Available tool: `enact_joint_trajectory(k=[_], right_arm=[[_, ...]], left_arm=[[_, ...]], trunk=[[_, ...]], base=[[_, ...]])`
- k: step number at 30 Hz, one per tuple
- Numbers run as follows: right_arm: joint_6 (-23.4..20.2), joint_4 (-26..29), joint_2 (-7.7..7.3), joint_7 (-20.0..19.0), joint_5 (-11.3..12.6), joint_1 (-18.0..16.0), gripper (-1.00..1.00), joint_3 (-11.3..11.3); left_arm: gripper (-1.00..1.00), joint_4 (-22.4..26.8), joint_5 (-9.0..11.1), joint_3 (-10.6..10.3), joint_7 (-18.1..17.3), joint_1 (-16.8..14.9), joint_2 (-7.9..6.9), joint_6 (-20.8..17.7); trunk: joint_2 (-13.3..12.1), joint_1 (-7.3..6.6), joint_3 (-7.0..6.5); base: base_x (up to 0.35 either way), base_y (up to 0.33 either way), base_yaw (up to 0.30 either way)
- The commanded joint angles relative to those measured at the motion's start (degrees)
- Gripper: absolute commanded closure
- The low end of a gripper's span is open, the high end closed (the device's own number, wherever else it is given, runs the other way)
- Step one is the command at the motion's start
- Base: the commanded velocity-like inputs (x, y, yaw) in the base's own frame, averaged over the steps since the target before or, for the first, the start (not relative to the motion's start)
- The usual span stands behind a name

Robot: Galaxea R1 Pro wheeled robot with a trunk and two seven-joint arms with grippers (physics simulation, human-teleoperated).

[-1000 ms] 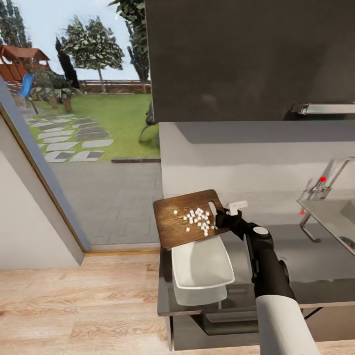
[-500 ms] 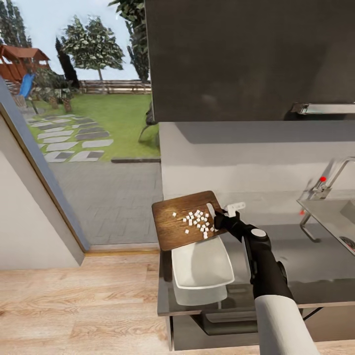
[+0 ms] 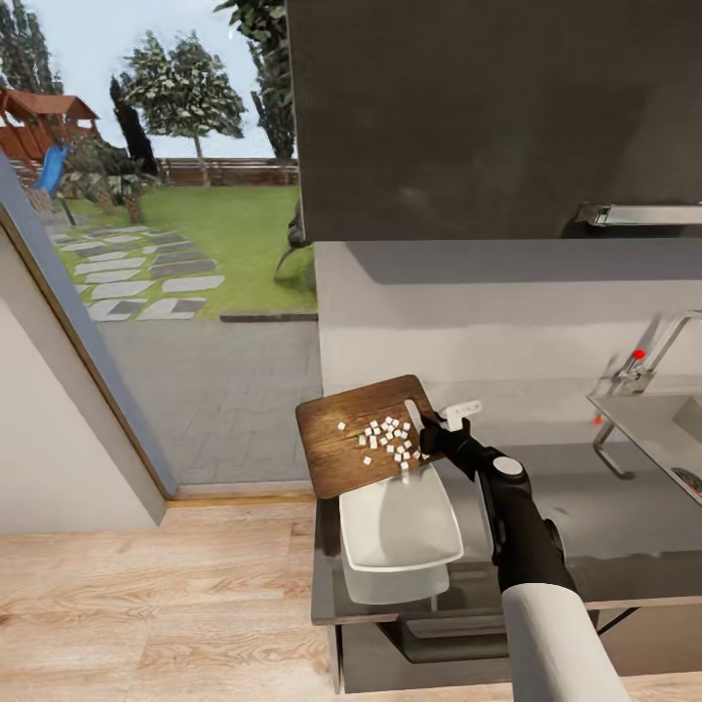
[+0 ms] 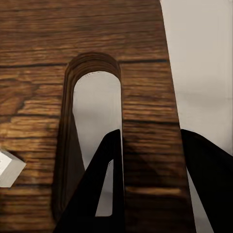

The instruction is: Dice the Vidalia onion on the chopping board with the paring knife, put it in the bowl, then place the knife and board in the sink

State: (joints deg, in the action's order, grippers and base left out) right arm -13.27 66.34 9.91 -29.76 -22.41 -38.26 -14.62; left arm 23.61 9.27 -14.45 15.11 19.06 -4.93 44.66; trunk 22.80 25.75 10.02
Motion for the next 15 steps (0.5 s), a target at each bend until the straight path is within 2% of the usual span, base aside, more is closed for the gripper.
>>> enact_joint_trajectory(k=[1, 12, 15], right_arm=[[0.57, -0.22, 0.08, -0.87, -0.36, -0.06, 1.0, -0.24], [1.84, -1.33, 0.08, -2.82, 0.35, -0.06, 1.0, -0.55], [1.85, -1.45, 0.08, -2.9, 4.44, -0.06, 1.0, -0.92]], left_arm=[[-1.0, 0.12, 0.58, -0.49, 0.19, 0.01, -0.08, 0.08], [-1.0, 0.12, 0.58, -0.49, 0.19, 0.01, -0.08, 0.08], [-1.0, 0.12, 0.58, -0.49, 0.19, 0.01, -0.08, 0.08]], trunk=[[0.12, 0.04, 0.11], [0.12, 0.04, 0.11], [0.12, 0.04, 0.11]], base=[[0.0, 0.0, 0.0], [0.0, 0.0, 0.0], [0.0, 0.0, 0.0]])
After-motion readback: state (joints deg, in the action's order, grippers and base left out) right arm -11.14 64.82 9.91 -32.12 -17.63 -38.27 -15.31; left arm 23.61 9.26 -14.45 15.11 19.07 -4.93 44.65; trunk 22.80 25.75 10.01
